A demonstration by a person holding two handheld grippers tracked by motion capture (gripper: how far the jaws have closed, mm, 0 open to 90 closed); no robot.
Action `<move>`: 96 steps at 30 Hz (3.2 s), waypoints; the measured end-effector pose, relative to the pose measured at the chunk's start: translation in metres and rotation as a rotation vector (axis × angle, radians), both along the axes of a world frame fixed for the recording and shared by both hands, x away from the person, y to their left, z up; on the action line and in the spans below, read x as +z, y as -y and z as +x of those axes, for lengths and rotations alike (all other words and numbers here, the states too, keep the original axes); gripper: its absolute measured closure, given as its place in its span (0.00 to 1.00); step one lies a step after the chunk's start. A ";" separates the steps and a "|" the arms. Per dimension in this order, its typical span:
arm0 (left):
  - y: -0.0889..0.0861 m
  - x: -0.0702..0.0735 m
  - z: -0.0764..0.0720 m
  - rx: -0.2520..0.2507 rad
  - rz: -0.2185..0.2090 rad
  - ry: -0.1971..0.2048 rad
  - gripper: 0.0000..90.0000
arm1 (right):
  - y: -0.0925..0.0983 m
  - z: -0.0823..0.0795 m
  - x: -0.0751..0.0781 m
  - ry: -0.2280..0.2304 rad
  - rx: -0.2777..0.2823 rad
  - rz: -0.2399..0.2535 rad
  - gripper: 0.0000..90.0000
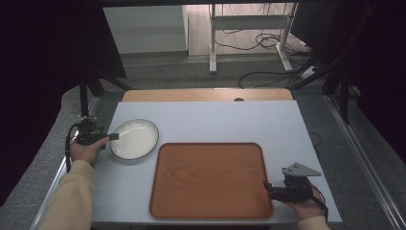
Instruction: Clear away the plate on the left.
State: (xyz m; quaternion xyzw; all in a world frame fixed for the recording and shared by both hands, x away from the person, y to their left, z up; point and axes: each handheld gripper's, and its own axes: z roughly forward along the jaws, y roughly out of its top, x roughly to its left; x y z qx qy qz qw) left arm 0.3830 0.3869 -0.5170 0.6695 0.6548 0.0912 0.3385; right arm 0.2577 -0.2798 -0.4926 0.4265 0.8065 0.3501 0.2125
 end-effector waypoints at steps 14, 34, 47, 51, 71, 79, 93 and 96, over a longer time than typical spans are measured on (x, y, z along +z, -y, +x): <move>0.000 -0.007 0.007 -0.008 -0.037 -0.021 0.49 | 0.000 0.000 0.000 -0.003 0.008 -0.003 0.17; 0.004 -0.018 0.016 -0.012 -0.119 -0.058 0.63 | 0.000 0.000 -0.001 -0.004 0.013 -0.012 0.17; 0.003 -0.019 0.016 0.015 -0.091 -0.074 0.81 | 0.001 0.001 -0.002 -0.005 0.017 -0.015 0.17; 0.002 -0.015 0.014 0.019 -0.101 -0.062 0.85 | 0.001 0.001 -0.002 -0.004 0.017 -0.015 0.17; 0.024 0.027 0.005 -0.009 0.025 0.060 0.93 | 0.001 0.000 0.000 0.007 0.012 -0.017 0.17; 0.029 0.032 0.002 -0.001 0.045 0.096 0.94 | 0.000 0.000 0.000 0.010 0.010 -0.018 0.17; 0.039 0.047 0.001 -0.031 0.065 0.155 0.94 | 0.001 -0.001 0.001 0.013 0.006 -0.016 0.17; 0.041 0.050 0.000 -0.033 0.067 0.173 0.93 | 0.001 -0.001 0.001 0.014 0.004 -0.015 0.17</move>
